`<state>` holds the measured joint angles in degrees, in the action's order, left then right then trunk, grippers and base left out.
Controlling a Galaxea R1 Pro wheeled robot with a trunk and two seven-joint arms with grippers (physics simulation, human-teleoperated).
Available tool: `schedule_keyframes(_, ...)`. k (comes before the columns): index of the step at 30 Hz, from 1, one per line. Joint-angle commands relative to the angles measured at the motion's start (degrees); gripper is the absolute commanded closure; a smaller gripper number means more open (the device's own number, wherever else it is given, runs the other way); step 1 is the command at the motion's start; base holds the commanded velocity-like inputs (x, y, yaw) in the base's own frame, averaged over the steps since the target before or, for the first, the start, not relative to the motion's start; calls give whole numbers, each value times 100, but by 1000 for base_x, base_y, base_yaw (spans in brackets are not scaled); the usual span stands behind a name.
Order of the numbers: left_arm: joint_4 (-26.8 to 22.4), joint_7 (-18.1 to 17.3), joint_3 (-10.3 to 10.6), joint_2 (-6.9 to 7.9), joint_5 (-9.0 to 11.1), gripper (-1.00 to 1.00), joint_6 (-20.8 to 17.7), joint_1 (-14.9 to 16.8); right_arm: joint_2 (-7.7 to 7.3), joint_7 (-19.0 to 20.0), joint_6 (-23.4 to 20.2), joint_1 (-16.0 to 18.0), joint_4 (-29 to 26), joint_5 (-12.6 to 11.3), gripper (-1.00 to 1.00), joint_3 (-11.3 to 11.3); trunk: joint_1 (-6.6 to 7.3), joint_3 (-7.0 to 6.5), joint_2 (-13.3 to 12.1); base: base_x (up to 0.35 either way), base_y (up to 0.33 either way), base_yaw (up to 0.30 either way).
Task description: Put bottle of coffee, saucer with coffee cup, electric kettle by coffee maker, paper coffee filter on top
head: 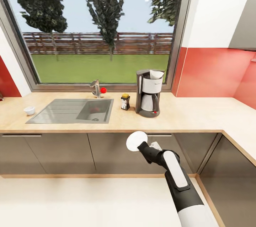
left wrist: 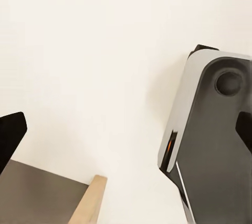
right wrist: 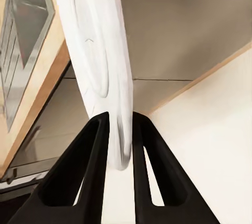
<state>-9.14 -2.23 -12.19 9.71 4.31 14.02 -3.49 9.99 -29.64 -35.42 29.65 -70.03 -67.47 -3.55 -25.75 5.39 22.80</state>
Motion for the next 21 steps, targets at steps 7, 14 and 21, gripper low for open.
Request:
schedule_keyframes(7,-9,-23,-14,-4,44,-100,4,-2,1,-252,-8,11,-126,-85,100,-106,-4,11,12,0,0,0)
schedule_keyframes(14,-9,-23,-27,3,51,-100,4,-2,1,-442,-8,19,-132,-262,100,-123,-4,11,12,0,0,0)
schedule_keyframes(21,-9,-23,-22,5,52,-100,4,-2,1,-659,70,106,-332,-447,100,-135,-4,11,12,0,0,0)
